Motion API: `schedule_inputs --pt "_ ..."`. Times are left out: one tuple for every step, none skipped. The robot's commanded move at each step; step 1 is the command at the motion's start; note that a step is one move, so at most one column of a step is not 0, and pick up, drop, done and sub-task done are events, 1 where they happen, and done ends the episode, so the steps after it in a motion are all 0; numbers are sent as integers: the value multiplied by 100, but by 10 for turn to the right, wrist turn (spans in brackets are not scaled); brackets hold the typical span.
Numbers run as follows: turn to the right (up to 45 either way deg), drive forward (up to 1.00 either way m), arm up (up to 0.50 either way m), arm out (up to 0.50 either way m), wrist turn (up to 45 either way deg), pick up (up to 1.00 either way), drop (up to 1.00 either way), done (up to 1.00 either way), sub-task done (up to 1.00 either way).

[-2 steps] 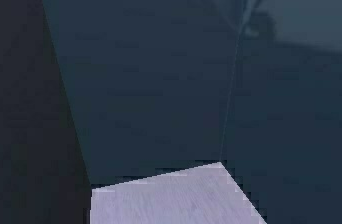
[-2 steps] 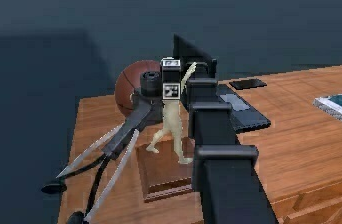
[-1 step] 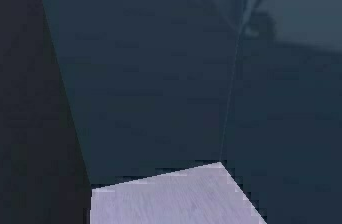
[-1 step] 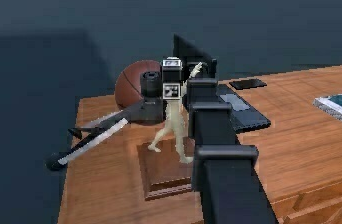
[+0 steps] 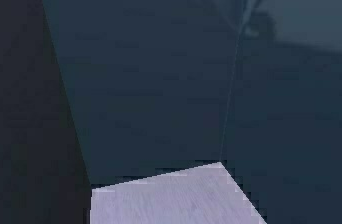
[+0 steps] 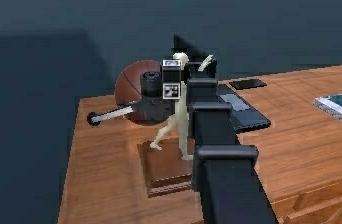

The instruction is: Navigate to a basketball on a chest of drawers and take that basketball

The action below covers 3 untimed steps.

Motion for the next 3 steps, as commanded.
schedule_inputs --pt "0 0 0 0 300 0 0 0 0" --pt "0 0 0 0 0 100 0 0 0" --pt "0 0 0 0 0 0 0 100 0"
